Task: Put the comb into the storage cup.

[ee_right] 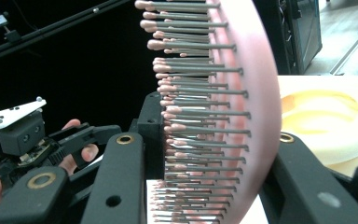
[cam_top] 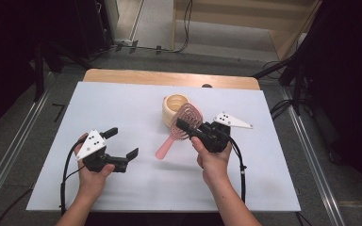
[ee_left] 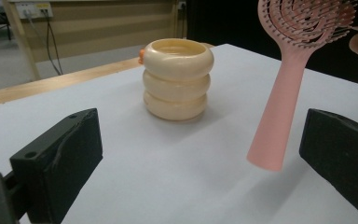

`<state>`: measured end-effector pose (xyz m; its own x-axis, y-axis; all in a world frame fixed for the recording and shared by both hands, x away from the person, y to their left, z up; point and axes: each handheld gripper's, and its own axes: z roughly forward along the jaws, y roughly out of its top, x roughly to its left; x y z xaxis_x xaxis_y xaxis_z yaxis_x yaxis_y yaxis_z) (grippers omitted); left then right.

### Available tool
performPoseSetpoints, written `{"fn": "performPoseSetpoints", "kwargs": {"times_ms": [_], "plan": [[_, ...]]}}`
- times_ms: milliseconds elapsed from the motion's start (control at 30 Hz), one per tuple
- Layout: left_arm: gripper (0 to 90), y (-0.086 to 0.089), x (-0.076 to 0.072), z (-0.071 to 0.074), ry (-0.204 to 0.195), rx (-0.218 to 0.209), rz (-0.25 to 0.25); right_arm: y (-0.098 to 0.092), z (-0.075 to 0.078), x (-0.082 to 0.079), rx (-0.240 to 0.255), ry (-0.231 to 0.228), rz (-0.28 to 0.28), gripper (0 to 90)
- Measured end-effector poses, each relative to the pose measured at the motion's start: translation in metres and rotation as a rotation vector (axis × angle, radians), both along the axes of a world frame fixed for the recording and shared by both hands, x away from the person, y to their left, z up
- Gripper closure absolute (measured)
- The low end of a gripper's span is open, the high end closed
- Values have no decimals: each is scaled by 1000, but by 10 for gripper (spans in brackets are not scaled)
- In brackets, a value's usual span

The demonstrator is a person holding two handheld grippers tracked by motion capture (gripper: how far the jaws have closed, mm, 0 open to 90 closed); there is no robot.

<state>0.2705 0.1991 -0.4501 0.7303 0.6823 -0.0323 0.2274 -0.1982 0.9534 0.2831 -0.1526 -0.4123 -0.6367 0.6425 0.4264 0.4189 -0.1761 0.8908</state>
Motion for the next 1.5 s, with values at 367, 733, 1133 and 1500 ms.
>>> {"fn": "performPoseSetpoints", "kwargs": {"times_ms": [367, 733, 1133, 1500], "plan": [[0, 40, -11, -13, 17, 28, 63, -1, 5, 4, -18, -18, 13, 617], [0, 71, -21, -22, 25, 19, 107, 1, 10, 9, -34, -28, 16, 617], [0, 93, -28, -32, 28, -5, 130, 0, 13, 19, -40, -36, 8, 617], [0, 101, -30, -35, 10, -49, 153, -5, 19, 31, -46, -55, -3, 617]]}}
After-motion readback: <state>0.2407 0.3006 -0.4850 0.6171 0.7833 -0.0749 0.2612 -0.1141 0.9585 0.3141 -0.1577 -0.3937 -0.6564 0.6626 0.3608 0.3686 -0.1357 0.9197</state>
